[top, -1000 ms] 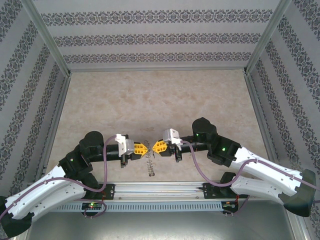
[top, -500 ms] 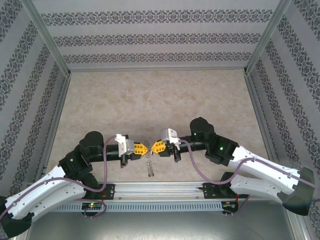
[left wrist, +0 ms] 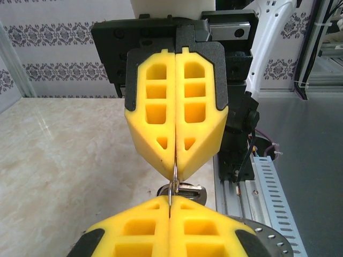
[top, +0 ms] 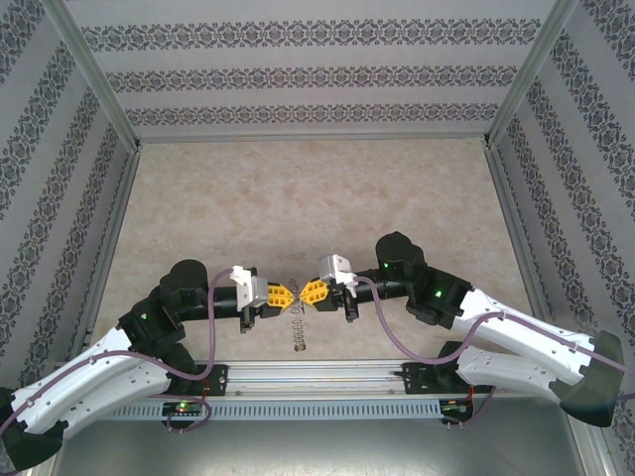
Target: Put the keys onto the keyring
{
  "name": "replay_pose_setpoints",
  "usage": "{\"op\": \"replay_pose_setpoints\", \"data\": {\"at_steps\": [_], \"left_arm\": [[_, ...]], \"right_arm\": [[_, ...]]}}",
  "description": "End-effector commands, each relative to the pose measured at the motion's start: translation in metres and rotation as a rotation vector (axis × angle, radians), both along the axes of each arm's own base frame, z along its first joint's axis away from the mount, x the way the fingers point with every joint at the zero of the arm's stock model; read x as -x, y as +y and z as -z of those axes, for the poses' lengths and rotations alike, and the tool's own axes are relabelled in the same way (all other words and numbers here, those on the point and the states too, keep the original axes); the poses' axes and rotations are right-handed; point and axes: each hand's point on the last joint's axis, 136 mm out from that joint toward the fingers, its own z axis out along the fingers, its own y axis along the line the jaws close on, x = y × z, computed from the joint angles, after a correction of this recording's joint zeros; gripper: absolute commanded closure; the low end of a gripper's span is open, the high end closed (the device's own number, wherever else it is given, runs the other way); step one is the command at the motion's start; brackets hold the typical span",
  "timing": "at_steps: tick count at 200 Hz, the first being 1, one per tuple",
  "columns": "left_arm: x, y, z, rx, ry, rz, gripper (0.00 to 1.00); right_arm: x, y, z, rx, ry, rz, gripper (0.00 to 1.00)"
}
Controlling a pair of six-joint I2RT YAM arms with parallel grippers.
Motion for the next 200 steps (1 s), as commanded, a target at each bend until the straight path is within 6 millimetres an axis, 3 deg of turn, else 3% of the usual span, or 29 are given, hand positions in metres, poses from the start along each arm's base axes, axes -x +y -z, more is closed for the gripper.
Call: {"op": "replay_pose_setpoints", "data": {"at_steps": [1, 85, 200], "left_arm": [[0.002, 0.0, -0.018, 0.028, -0.053, 0.008, 1.0], [0.001, 0.0, -0.016, 0.02, -0.045, 0.004, 1.0], [0.002, 0.001, -0.017, 0.022, -0.044, 0.0, 1.0]], "right_arm": [[0.012, 0.003, -0.02, -0.048, -0.002, -0.071, 1.0], [0.012, 0.009, -0.029, -0.05, -0.018, -0.089, 1.0], [0.01, 0.011, -0.017, 0.025, -0.007, -0.048, 1.0]]}}
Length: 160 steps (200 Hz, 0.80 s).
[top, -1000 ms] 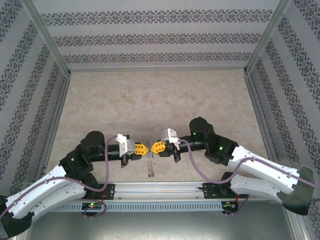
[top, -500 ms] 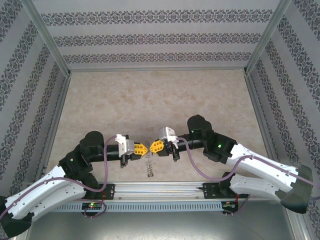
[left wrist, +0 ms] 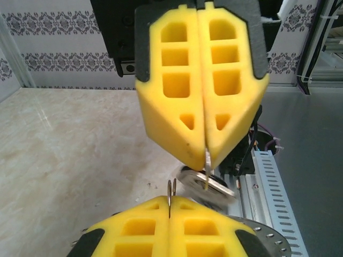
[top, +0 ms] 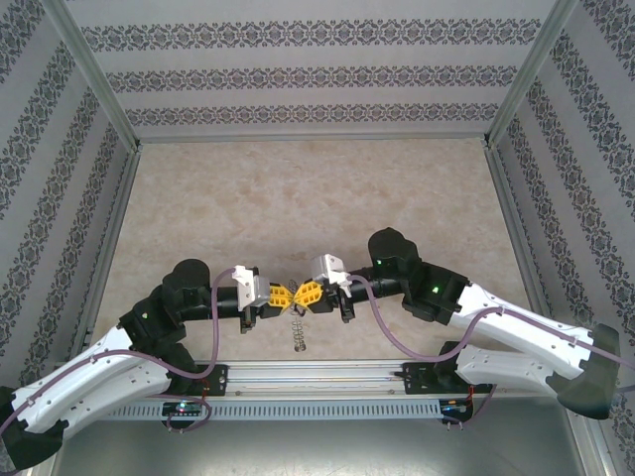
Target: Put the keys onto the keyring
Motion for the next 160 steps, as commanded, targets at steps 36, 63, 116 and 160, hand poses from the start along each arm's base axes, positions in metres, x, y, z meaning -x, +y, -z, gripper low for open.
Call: {"op": "replay_pose_setpoints", "data": {"at_steps": [36, 63, 116, 160], "left_arm": [[0.004, 0.001, -0.024, 0.049, -0.064, 0.014, 1.0], [0.004, 0.001, -0.024, 0.05, -0.065, 0.012, 1.0], [0.003, 0.002, -0.025, 0.051, -0.071, 0.003, 1.0], [0.002, 0.003, -0.026, 0.051, -0.076, -0.003, 1.0]], "right_arm": [[-0.002, -0.002, -0.002, 0.01, -0.025, 0.019, 1.0], [-0.008, -0.003, -0.008, -0.01, -0.056, 0.062, 1.0], [-0.018, -0.002, -0.003, 0.017, -0.048, 0.12, 1.0], [-0.023, -0.001, 0.006, 0.068, -0.007, 0.151, 1.0]]}}
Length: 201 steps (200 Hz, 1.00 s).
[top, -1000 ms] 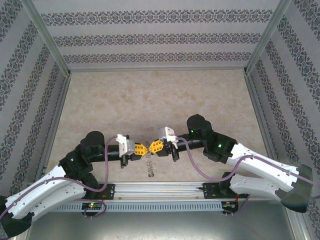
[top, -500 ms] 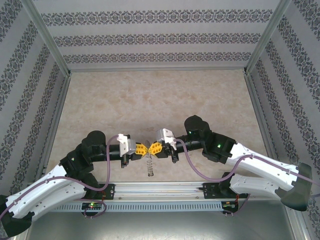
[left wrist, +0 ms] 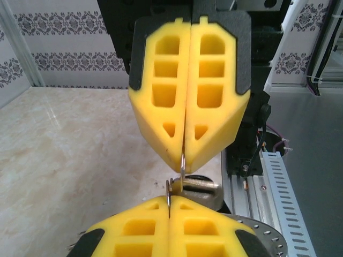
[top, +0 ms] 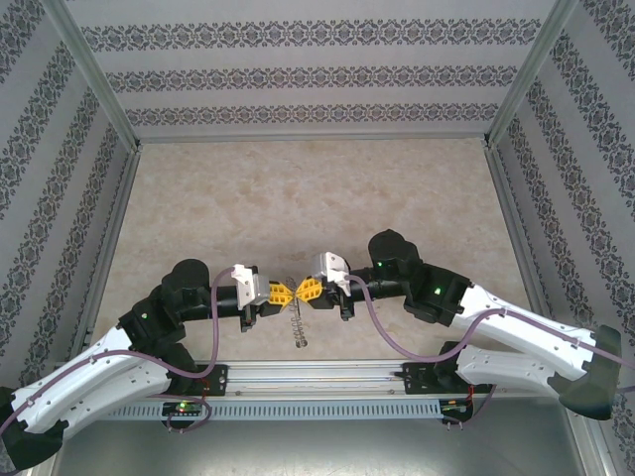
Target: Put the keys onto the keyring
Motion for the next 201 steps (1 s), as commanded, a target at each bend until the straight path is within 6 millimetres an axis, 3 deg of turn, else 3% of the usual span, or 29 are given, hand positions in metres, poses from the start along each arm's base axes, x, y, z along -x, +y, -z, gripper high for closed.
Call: {"op": "replay_pose_setpoints", "data": {"at_steps": [1, 56, 201], "left_arm": [[0.006, 0.002, -0.026, 0.053, -0.07, 0.024, 1.0], [0.005, 0.002, -0.026, 0.046, -0.073, 0.015, 1.0], [0.002, 0.005, -0.026, 0.042, -0.092, -0.013, 1.0]], "right_arm": [[-0.006, 0.002, -0.002, 0.024, 0.01, 0.04, 1.0], [-0.018, 0.004, -0.004, 0.014, 0.012, 0.106, 1.0], [-0.052, 0.001, 0.016, 0.102, 0.103, 0.289, 1.0]]}}
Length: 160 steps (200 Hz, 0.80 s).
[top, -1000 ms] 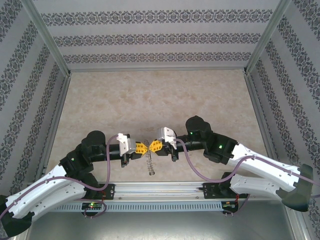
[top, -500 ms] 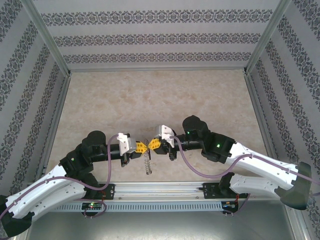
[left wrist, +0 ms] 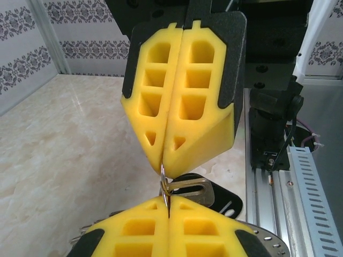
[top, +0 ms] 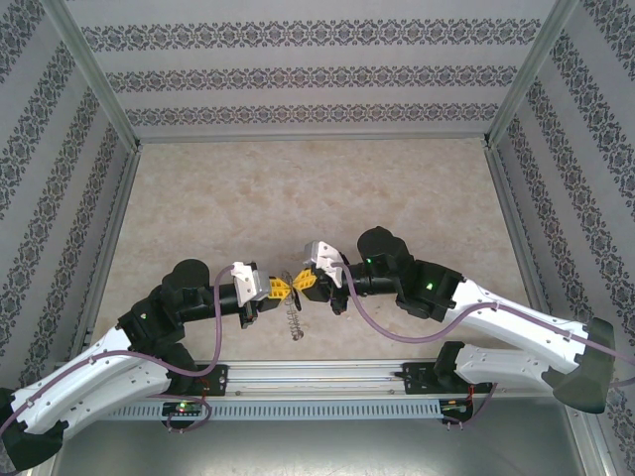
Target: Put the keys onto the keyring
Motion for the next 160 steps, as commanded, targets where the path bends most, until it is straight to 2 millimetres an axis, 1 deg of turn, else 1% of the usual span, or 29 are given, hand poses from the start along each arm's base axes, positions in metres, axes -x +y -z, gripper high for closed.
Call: {"op": "replay_pose_setpoints", "data": {"at_steps": [1, 79, 102, 127, 131, 150, 156, 160], "left_arm": [[0.017, -0.002, -0.033, 0.075, -0.08, 0.084, 1.0], [0.018, -0.001, -0.032, 0.068, -0.087, 0.081, 1.0], [0.018, -0.001, -0.032, 0.067, -0.091, 0.075, 1.0], [0.017, 0.001, -0.034, 0.072, -0.1, 0.063, 1.0], [0.017, 0.002, -0.035, 0.074, -0.104, 0.062, 1.0], [0.017, 0.002, -0.034, 0.073, -0.103, 0.062, 1.0], [0.016, 0.001, -0.034, 0.071, -0.101, 0.061, 1.0], [0.016, 0.002, -0.034, 0.071, -0.101, 0.06, 1.0]], "right_arm": [[-0.026, -0.004, 0.003, 0.03, 0.011, 0.131, 1.0], [-0.036, -0.007, 0.011, 0.057, 0.072, 0.179, 1.0], [-0.036, -0.01, 0.011, 0.053, 0.074, 0.178, 1.0], [-0.028, -0.011, 0.01, 0.043, 0.061, 0.138, 1.0], [-0.027, -0.011, 0.01, 0.039, 0.058, 0.136, 0.97], [-0.026, -0.014, 0.011, 0.041, 0.041, 0.129, 0.91], [-0.026, -0.015, 0.011, 0.044, 0.033, 0.132, 0.88], [-0.027, -0.016, 0.012, 0.046, 0.027, 0.14, 0.84]]}}
